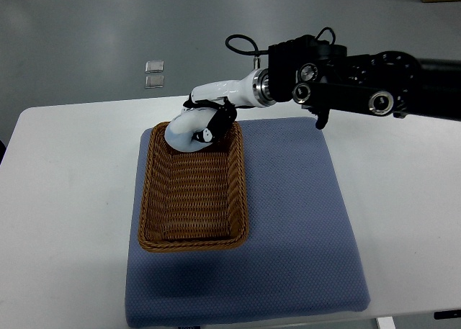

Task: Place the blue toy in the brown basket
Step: 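Carry the held toy with the right hand over the wicker basket, then lower the toy into the basket and open the right hand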

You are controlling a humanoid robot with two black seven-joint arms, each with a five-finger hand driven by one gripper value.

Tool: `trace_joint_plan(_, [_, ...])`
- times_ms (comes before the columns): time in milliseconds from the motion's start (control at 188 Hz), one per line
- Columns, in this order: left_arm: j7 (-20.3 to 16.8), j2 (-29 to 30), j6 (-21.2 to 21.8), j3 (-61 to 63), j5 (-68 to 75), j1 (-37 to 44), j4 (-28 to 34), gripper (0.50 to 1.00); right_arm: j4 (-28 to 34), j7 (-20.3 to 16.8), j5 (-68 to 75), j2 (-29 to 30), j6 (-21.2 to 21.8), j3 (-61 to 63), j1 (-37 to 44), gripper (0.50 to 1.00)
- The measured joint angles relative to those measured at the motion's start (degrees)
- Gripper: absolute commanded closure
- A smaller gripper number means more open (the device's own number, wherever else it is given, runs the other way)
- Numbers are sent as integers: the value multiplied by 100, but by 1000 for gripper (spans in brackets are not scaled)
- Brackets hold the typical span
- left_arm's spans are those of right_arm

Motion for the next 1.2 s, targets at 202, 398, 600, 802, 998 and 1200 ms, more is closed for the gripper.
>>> trace_joint_plan(202, [0, 0, -7, -1, -1, 0, -1, 500, -568, 0, -69, 650, -96, -18, -451, 967])
trace_joint_plan(398, [0, 0, -8, 6, -1, 0, -40, 500, -767, 0, -118, 695, -349, -277, -872, 961])
trace_joint_plan(600, [0, 0, -8, 8, -1, 0, -29, 500, -927, 0, -391, 697, -457, -310, -1217, 930])
trace_joint_plan(802, [0, 0, -8, 8, 1, 0, -9, 500, -1004, 0, -419, 697, -537, -302, -1309, 771])
trace_joint_plan(998, [0, 0, -8, 8, 1, 0, -9, 500, -1014, 0, -398, 697, -535, -269, -1324, 681])
trace_joint_plan(1200, [-2, 0, -8, 8, 1, 0, 0, 500, -1015, 0, -344, 697, -480, -235, -1272, 671])
